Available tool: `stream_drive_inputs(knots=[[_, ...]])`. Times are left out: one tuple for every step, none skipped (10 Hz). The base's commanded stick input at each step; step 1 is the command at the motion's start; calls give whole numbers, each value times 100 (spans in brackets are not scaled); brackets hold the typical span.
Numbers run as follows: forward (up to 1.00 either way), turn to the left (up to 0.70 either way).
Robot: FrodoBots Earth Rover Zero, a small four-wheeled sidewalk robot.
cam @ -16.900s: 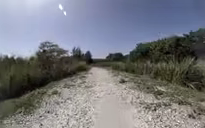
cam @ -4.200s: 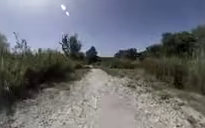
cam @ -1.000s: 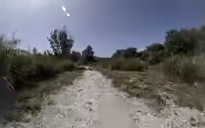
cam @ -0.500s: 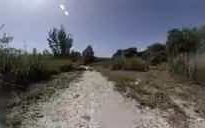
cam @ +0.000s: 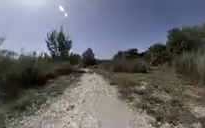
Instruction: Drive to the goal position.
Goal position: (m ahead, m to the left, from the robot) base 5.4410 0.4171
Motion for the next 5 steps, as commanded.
stream_drive_inputs(knots=[[70, 0], [70, 0], [70, 0], [70, 0], [70, 0]])
